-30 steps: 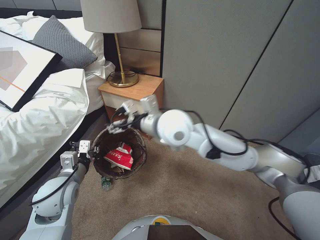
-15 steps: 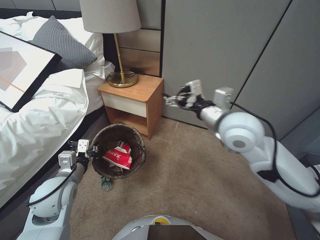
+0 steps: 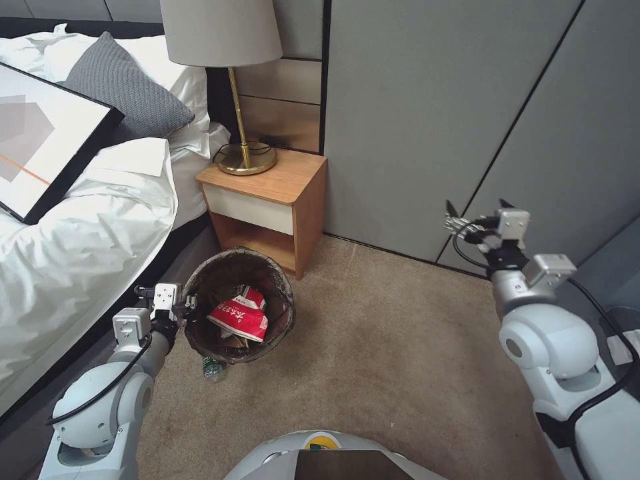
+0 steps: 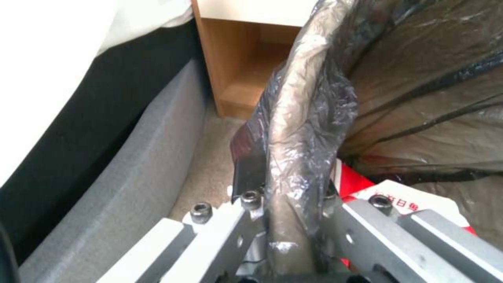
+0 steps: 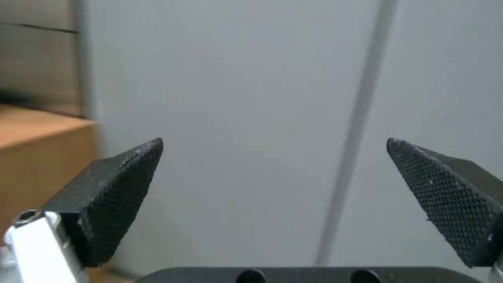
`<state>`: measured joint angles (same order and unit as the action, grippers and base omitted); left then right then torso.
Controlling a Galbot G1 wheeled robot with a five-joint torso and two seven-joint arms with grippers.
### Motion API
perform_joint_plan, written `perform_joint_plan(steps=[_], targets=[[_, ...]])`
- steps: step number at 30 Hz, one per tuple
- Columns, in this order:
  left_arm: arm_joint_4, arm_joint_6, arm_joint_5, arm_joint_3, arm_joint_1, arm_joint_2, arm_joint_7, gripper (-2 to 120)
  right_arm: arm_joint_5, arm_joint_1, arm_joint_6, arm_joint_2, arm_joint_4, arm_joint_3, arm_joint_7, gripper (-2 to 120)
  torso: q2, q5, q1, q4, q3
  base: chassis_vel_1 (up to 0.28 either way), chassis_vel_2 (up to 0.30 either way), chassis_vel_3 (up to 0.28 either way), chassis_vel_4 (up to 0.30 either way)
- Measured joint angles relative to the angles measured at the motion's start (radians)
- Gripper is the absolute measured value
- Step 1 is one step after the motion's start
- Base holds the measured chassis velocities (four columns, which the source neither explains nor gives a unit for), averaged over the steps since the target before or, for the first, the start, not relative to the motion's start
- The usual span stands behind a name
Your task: Pick up the trash bin, then pick up the garbage from the floor and place it into the trash bin.
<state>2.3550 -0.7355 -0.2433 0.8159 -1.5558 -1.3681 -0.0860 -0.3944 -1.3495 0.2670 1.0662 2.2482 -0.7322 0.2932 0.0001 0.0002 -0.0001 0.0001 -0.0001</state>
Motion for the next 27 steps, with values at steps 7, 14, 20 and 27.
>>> perform_joint_plan(steps=[7, 14, 20, 27], targets=[[0.01, 0.0, -0.031, 0.0, -0.006, -0.001, 0.021, 0, 0.2, -0.077, -0.159, 0.164, -0.046, -0.064, -0.001, 100, 0.0, -0.0003, 0.0, -0.0001, 0.0, 0.0, 0.0, 0.0, 0.0], [0.036, 0.0, -0.035, 0.001, -0.027, -0.015, 0.029, 0, 0.273, -0.161, -0.254, 0.258, -0.005, -0.108, 0.001, 100, 0.0, -0.0004, 0.0, -0.0001, 0.0, 0.0, 0.0, 0.0, 0.0], [0.048, 0.0, -0.032, -0.001, -0.036, -0.025, 0.032, 0, 0.321, -0.265, -0.326, 0.34, 0.018, -0.118, -0.011, 100, 0.0, -0.0004, 0.0, -0.0004, 0.0, 0.0, 0.0, 0.0, 0.0], [0.052, 0.0, -0.036, -0.003, -0.044, -0.027, 0.037, 0, 0.332, -0.3, -0.357, 0.369, 0.008, -0.121, -0.023, 100, 0.0, -0.0002, 0.0, -0.0001, 0.0, 0.0, 0.0, 0.0, 0.0]])
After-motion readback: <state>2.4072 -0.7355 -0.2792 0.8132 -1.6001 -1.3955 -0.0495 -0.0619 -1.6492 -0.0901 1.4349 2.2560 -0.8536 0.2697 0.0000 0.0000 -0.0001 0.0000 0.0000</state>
